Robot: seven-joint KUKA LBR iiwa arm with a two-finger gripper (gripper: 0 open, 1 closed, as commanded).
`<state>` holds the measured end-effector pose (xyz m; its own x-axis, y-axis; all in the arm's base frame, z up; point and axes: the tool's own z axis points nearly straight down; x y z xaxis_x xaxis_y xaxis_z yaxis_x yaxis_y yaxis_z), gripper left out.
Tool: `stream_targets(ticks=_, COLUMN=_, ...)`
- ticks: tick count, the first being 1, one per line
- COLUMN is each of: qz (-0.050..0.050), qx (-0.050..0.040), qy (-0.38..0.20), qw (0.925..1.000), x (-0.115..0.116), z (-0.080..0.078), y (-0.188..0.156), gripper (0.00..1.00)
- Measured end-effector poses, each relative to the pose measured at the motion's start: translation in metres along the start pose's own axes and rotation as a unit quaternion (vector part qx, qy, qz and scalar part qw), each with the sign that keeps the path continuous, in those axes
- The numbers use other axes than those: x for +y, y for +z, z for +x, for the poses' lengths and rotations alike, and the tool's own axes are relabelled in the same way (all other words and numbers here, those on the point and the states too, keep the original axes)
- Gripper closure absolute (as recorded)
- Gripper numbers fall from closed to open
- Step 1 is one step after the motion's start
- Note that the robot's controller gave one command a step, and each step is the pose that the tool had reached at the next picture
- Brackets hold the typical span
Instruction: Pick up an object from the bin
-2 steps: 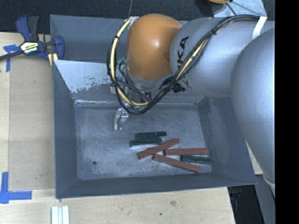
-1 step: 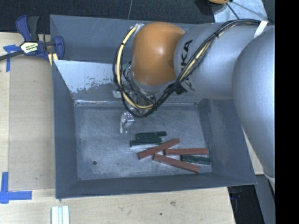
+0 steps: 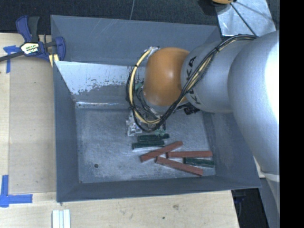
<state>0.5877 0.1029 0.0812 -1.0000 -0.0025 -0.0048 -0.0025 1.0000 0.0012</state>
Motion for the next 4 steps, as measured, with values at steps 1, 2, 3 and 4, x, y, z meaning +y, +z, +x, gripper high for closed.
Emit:
stream_targets(ticks=1, qz=0.0, qx=0.0001, qy=0.0, qw=1.0, x=0.0, z=0.0, y=0.0, gripper=0.0)
stream_targets(ticks=2, qz=0.0, qx=0.0002, qy=0.0, qw=1.0, x=0.0, z=0.0, y=0.0, gripper=0.0)
stream_targets(ticks=3, qz=-0.001, qx=-0.0097, qy=-0.019, qw=0.9998, x=-0.061, z=0.009, y=0.001, gripper=1.0)
stream_targets(ticks=4, qz=-0.001, qx=-0.0097, qy=-0.019, qw=0.9998, x=-0.061, z=0.009, y=0.001, gripper=1.0)
